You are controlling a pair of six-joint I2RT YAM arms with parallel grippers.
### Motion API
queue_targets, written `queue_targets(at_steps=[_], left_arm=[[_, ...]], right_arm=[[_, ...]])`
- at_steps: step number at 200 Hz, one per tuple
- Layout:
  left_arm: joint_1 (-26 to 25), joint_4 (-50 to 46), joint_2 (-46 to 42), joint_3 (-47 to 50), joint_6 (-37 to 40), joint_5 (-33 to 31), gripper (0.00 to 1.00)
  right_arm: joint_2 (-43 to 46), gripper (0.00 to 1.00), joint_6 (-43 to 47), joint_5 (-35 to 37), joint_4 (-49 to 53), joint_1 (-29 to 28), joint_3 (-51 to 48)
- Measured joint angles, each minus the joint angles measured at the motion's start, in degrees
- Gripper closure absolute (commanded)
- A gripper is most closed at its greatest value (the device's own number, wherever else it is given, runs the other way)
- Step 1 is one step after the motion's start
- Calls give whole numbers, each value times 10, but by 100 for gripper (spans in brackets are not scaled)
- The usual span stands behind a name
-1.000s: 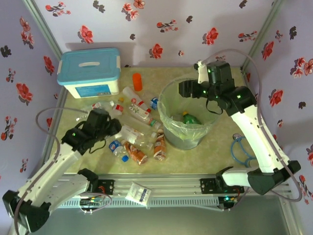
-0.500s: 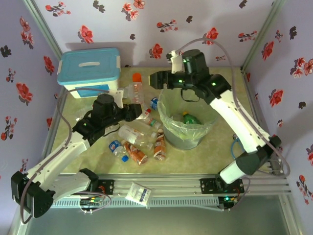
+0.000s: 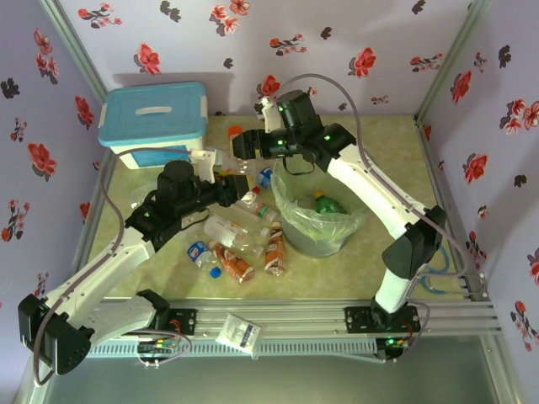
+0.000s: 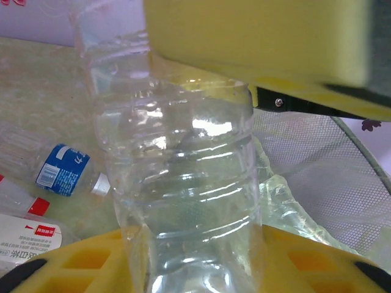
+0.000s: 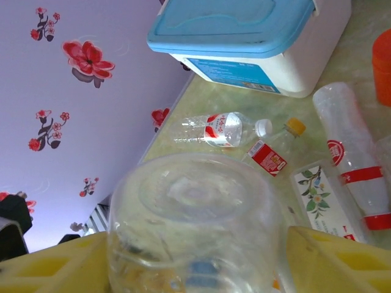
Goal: Put the plastic bottles in the bin
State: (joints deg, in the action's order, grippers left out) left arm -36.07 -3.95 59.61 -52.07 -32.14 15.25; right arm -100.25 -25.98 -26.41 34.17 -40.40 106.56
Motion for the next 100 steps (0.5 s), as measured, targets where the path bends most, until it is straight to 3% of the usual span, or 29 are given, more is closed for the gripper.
queue_targets(at_steps=[30, 54, 73, 100], left_arm=[[0, 2, 0, 1, 0, -2, 54], [0, 5, 0, 1, 0, -4, 52], [0, 5, -2, 3, 2, -6, 33], [0, 5, -12, 9, 5, -12, 17]], right_arm=[[-7, 54, -6, -6, -4, 0, 7], [-7, 56, -9, -6, -4, 0, 7], [-7, 56, -9, -6, -7, 0, 7], [-7, 57, -8, -2, -9, 0, 14]])
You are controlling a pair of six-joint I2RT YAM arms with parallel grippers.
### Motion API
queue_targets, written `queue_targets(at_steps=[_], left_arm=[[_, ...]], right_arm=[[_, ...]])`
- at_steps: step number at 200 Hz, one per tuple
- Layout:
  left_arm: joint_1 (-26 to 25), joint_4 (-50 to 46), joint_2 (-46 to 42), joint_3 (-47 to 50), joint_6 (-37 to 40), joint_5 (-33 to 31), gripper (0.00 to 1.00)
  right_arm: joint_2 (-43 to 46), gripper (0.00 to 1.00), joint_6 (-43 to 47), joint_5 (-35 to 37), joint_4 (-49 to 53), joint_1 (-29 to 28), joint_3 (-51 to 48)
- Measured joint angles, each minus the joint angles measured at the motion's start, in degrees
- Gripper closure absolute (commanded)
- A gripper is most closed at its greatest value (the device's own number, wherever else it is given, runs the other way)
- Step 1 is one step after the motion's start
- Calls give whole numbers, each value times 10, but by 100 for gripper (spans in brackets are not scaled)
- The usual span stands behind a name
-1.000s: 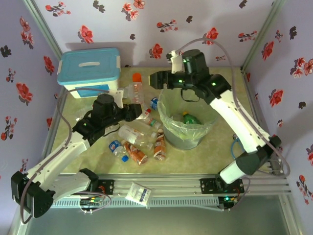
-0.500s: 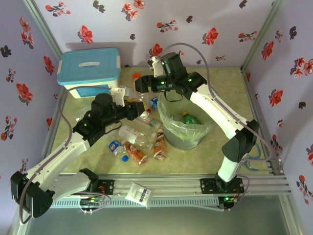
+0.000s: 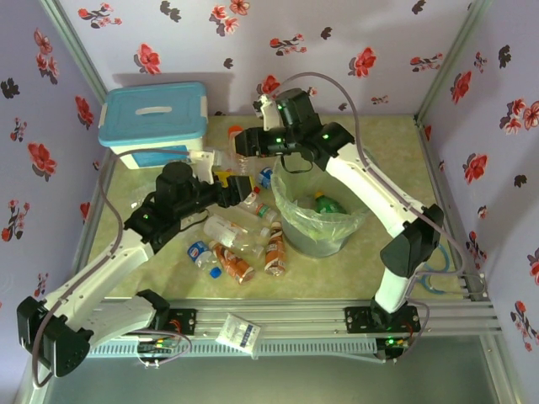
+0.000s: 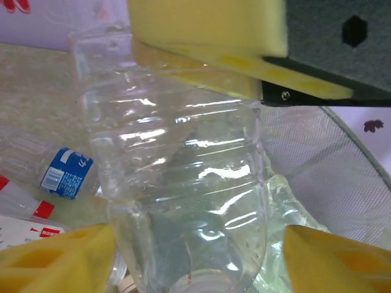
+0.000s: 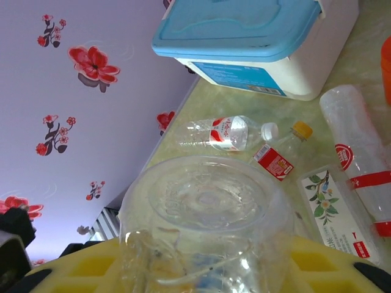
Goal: Put the plastic bottles in the bin
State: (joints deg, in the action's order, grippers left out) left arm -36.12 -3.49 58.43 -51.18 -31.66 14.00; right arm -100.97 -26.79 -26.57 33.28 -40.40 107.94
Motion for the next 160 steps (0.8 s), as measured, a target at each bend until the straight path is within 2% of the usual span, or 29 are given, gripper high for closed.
queue_targets(at_steps=[23, 51, 83, 128, 160], left_arm=[[0, -4, -23, 13, -6, -17, 1], [0, -34, -59, 33, -14, -46, 0], [0, -120, -91, 45, -52, -92, 0], [1, -295, -118, 60, -166, -162, 0], [1, -368, -165, 102, -245, -185, 0]], right_arm=[[0, 58, 8, 11, 1, 2, 29], [1, 59, 24, 26, 2, 17, 79], [17, 59, 42, 40, 9, 61, 100], [79, 59, 84, 84, 70, 142, 100], [146, 60, 128, 143, 136, 183, 83]])
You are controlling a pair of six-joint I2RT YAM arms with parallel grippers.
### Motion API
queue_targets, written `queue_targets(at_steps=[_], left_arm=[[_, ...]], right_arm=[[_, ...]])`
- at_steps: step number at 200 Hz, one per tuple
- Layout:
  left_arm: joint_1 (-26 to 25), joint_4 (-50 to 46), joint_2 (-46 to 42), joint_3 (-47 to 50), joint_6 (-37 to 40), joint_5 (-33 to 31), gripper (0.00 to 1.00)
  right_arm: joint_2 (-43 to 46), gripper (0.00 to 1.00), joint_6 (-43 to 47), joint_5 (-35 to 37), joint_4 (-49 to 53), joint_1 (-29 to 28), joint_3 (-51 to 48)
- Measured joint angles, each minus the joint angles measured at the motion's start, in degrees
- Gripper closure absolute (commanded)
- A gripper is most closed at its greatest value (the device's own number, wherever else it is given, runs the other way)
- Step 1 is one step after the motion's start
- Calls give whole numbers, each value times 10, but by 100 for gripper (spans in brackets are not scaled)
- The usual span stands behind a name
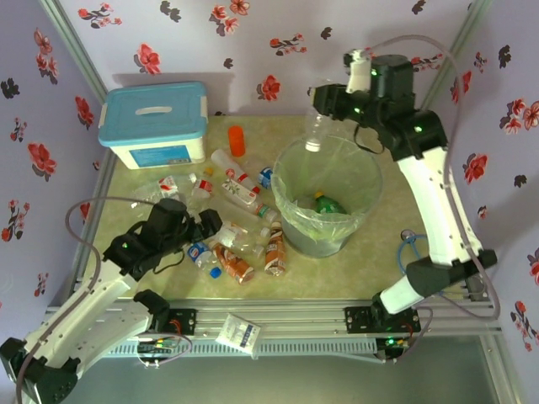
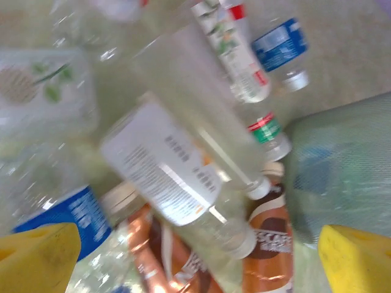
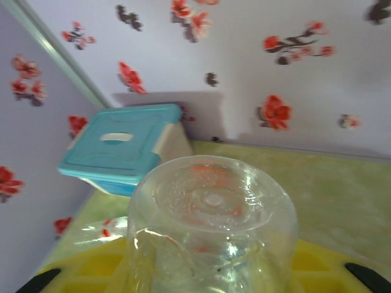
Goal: Put the plastic bottles in the bin
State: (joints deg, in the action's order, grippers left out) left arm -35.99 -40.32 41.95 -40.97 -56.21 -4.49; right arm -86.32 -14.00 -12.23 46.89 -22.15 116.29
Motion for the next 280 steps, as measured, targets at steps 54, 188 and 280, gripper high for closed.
queue_targets(at_steps=[54, 188, 280], left_arm=[[0, -25, -59, 94, -114, -4, 0], [-9, 30, -46, 186, -224, 27, 7], [-17, 40, -33, 205, -232, 30, 8]], right_arm=[[61, 60, 21, 50, 58, 4, -154], [56, 59, -34, 45, 11, -34, -421], [56, 37, -51, 46, -17, -34, -449]])
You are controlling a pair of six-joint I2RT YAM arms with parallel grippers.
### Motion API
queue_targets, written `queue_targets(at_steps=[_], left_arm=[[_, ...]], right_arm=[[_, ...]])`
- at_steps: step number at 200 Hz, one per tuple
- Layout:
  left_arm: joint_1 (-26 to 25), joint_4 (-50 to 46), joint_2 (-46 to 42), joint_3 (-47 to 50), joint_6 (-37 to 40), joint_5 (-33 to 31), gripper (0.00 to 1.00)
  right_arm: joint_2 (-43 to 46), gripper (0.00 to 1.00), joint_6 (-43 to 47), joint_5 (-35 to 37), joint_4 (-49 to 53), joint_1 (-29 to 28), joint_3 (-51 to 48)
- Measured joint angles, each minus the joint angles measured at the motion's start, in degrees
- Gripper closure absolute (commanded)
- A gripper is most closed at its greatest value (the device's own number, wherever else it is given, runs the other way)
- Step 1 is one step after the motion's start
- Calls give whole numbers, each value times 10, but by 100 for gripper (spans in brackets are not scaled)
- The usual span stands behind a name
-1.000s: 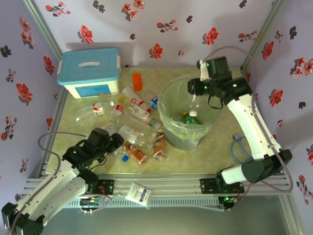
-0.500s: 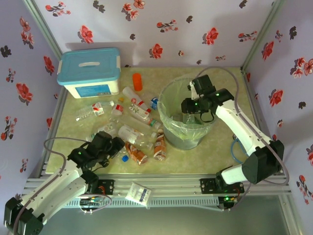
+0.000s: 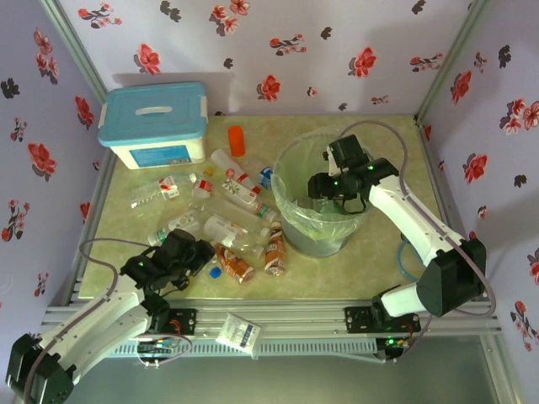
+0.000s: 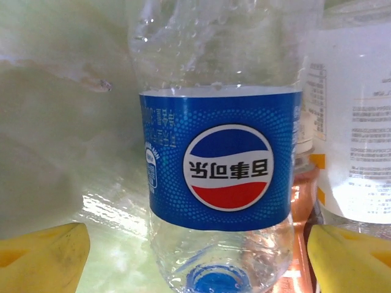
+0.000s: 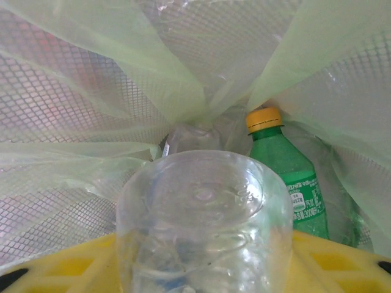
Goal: Put the plastic bottles in the bin
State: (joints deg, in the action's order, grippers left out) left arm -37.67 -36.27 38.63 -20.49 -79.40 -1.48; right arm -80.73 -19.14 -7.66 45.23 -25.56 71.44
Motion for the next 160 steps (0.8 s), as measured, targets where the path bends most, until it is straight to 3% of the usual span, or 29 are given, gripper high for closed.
queue_targets(at_steps=[79, 160], left_arm=[[-5, 21, 5, 11, 0, 0, 10], [-23, 53, 1, 40, -24, -2, 16]], right_arm=[[2, 33, 0, 4, 7, 0, 7], [48, 33, 16, 33, 20, 1, 99]])
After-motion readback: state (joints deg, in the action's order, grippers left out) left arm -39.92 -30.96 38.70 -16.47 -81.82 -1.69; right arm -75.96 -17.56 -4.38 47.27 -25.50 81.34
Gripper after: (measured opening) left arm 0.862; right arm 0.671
